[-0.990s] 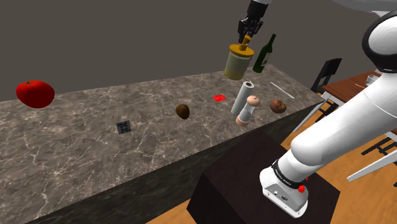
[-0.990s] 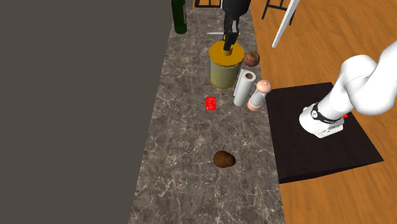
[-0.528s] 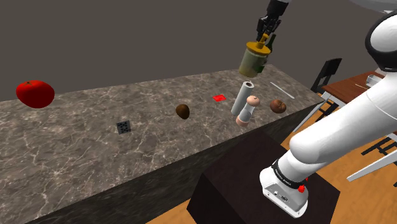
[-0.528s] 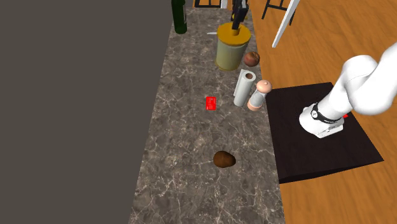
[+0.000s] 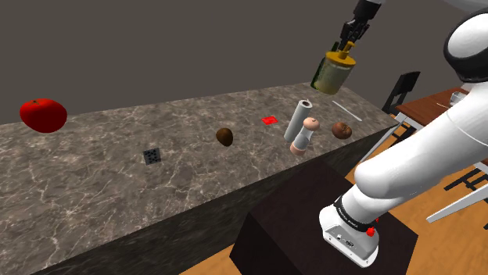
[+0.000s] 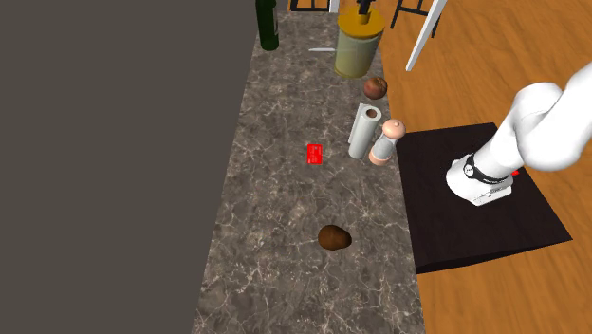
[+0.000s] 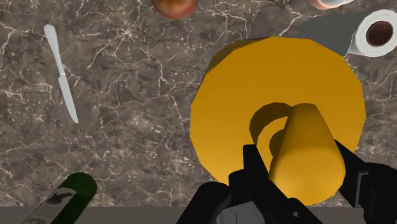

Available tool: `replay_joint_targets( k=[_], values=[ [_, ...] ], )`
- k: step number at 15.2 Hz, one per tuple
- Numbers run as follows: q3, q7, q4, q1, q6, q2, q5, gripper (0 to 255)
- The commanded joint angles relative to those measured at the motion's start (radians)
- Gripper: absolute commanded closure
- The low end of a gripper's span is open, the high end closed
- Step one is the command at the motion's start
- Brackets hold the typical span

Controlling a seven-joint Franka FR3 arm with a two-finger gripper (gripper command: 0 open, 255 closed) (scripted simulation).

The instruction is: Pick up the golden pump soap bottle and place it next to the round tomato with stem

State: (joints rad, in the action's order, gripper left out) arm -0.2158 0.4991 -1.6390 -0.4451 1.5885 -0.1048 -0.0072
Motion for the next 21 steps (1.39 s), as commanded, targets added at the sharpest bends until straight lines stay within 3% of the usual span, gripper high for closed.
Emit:
replay_joint_targets(
  k=[1, 11, 15, 17, 21],
  values=[
    [-0.028, 0.052, 0.032, -0.022, -0.019, 0.013, 0.003, 255],
    [-0.17, 0.316, 0.287, -0.152, -0.121, 0.18, 0.067, 255],
    [-0.219, 0.424, 0.455, -0.233, -0.188, 0.296, 0.125, 255],
    [-0.242, 0.484, 0.584, -0.297, -0.242, 0.382, 0.172, 255],
    [-0.236, 0.478, 0.461, -0.275, -0.162, 0.335, 0.147, 255]
  ],
)
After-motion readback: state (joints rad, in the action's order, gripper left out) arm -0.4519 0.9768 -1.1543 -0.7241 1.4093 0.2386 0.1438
